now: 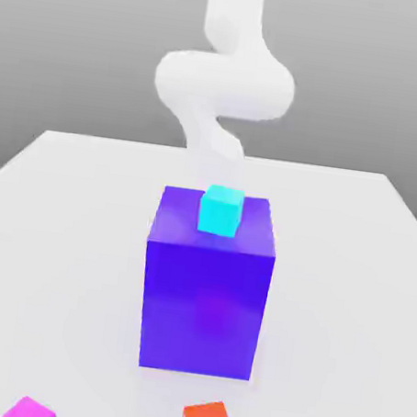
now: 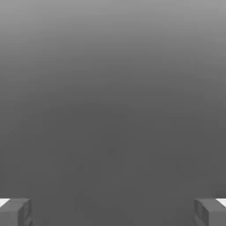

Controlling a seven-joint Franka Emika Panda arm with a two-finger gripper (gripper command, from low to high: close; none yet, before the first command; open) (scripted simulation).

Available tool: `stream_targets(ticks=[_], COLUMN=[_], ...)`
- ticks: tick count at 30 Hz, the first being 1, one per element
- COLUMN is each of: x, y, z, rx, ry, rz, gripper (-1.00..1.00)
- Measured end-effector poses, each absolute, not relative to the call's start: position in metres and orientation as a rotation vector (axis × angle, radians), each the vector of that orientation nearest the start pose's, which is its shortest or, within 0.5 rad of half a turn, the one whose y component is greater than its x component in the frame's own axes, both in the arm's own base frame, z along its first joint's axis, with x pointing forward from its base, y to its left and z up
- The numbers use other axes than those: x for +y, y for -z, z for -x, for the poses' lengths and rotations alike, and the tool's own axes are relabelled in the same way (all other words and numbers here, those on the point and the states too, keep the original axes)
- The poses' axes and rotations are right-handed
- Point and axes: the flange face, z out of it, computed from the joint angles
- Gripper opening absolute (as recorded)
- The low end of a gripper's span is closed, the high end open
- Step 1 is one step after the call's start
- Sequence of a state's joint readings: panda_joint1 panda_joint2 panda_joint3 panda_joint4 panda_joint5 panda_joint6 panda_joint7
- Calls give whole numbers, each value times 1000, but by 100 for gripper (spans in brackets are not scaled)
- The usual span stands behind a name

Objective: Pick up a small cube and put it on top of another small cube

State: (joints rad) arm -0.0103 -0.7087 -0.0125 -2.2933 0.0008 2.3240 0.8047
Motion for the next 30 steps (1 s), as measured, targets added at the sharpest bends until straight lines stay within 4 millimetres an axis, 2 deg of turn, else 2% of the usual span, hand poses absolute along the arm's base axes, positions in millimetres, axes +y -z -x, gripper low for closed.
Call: stream_targets(ticks=[7,11,15,19,23,30], x=[-45,-68,-91,-119,-140,-175], y=[-593,-534,-470,-402,-331,-205], z=[-459,-493,-518,-533,-539,-526], rx=[1239,1329,1420,1521,1607,1752], ry=[751,631,508,383,254,28], rz=[2530,2557,2577,2586,2596,2597], gripper=[0,0,0,0,0,0])
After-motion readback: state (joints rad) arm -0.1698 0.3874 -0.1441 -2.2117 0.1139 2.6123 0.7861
